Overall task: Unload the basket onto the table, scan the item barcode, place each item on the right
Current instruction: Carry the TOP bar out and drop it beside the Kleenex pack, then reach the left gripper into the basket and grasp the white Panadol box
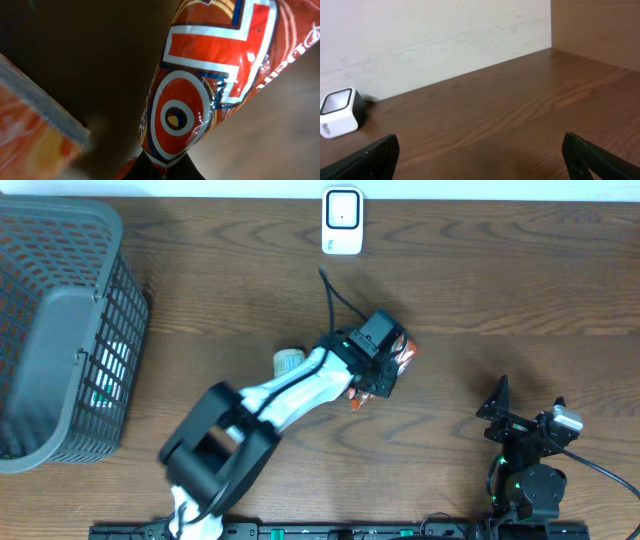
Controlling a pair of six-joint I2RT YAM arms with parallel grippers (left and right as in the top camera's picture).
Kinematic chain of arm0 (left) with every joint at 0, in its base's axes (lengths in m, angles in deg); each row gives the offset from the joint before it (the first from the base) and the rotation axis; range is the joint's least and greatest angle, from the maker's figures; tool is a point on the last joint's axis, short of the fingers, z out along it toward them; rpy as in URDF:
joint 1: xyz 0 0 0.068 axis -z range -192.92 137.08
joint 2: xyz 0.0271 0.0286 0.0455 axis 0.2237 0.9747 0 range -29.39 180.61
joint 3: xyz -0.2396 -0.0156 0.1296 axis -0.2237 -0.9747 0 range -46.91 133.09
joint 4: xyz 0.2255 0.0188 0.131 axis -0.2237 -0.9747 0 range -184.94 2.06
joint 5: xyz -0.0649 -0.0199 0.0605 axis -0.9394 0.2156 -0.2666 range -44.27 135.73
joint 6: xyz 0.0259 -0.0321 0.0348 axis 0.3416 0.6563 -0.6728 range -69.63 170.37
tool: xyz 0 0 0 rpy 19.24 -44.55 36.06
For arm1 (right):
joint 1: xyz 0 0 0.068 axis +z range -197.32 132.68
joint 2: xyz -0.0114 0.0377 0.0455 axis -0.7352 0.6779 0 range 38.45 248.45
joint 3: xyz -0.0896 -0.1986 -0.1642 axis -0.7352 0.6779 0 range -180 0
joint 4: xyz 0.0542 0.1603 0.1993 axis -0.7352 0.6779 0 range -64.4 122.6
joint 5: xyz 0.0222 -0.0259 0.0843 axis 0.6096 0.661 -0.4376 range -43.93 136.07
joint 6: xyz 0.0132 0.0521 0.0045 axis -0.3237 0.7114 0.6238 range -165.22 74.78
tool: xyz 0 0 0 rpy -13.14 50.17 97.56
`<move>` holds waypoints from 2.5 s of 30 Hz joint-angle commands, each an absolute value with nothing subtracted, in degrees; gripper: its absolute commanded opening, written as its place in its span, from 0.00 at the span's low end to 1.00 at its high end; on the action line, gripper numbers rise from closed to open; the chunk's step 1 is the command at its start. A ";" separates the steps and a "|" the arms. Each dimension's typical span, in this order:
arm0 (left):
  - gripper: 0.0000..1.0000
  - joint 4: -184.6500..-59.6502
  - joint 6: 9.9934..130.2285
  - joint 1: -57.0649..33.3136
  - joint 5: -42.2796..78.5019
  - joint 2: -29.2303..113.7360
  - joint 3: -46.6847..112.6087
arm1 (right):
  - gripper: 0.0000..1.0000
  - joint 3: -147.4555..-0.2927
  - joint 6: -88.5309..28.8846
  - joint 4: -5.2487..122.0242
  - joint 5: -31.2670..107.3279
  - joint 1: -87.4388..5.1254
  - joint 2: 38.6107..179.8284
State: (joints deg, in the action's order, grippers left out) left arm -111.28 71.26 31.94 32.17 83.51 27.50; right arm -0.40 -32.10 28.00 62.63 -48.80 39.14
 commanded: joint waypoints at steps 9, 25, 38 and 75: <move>0.82 -116.70 69.40 31.83 32.49 79.75 31.17 | 0.99 -0.31 -32.64 28.30 63.37 -49.21 38.83; 0.83 -134.47 65.77 -6.97 48.51 38.57 41.36 | 0.99 -0.31 -32.64 28.30 63.37 -49.21 38.83; 0.90 -143.54 68.05 -51.73 30.77 52.80 41.33 | 0.99 -0.31 -32.64 28.30 63.37 -49.21 38.83; 0.92 -143.82 25.56 -49.61 33.83 88.73 40.24 | 0.99 -0.31 -32.64 28.30 63.37 -49.21 38.83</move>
